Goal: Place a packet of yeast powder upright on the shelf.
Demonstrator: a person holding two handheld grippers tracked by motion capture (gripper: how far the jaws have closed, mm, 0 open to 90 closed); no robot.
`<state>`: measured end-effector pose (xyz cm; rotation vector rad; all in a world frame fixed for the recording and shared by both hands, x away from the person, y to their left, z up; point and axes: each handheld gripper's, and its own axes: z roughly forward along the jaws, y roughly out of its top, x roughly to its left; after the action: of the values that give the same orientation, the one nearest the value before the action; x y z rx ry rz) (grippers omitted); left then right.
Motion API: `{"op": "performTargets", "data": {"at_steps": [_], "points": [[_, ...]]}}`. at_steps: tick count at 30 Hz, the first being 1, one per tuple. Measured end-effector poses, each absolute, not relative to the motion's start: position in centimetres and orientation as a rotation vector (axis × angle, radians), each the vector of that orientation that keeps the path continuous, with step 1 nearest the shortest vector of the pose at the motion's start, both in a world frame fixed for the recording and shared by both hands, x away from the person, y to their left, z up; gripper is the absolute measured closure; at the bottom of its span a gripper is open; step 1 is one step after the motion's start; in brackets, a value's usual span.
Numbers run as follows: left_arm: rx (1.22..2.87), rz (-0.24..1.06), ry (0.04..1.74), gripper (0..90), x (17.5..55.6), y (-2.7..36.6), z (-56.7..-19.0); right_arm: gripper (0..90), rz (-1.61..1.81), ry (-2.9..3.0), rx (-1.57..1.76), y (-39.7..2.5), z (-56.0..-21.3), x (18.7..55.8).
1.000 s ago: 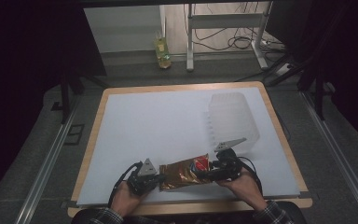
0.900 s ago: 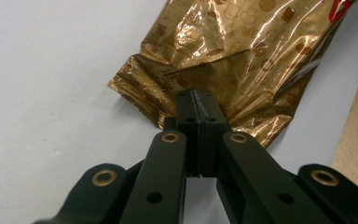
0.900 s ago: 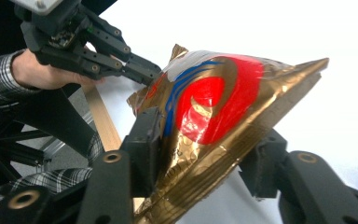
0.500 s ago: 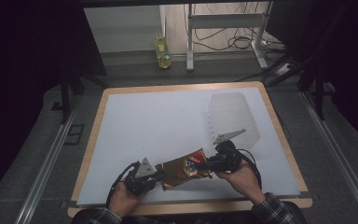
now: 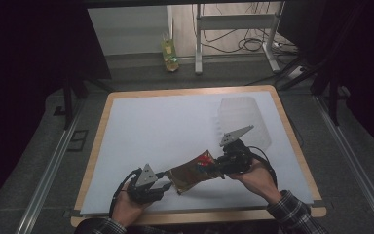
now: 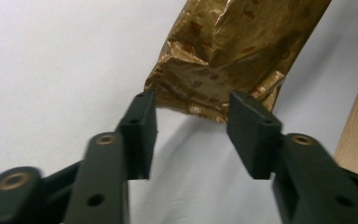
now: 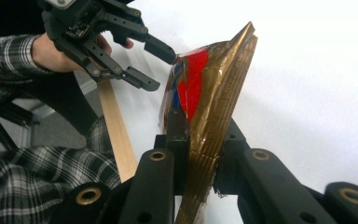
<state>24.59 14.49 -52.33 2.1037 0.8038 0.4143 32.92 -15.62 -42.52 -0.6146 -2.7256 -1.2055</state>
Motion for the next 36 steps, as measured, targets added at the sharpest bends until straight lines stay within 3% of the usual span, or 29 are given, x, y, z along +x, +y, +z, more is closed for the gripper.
{"op": "performTargets", "data": {"at_steps": [2, 12, 23, 36], "points": [[2.092, 0.417, 0.797, 42.6, 24.6, 14.4, -52.3, 79.1, -1.187, -2.763, -0.574, -15.5, -41.9, 33.0], [2.092, 0.442, 0.785, 30.7, 24.6, 14.4, -52.4, 79.3, -1.122, -2.89, -0.378, -15.0, -39.8, 33.4], [2.054, 0.369, 0.823, 11.2, 24.9, 14.6, -52.3, 79.3, -1.103, -3.004, -0.215, -15.3, -38.0, 35.0], [2.069, 0.368, 0.792, 2.9, 24.9, 14.6, -52.6, 79.3, -1.056, -3.093, -0.13, -15.6, -35.8, 37.3]]}}
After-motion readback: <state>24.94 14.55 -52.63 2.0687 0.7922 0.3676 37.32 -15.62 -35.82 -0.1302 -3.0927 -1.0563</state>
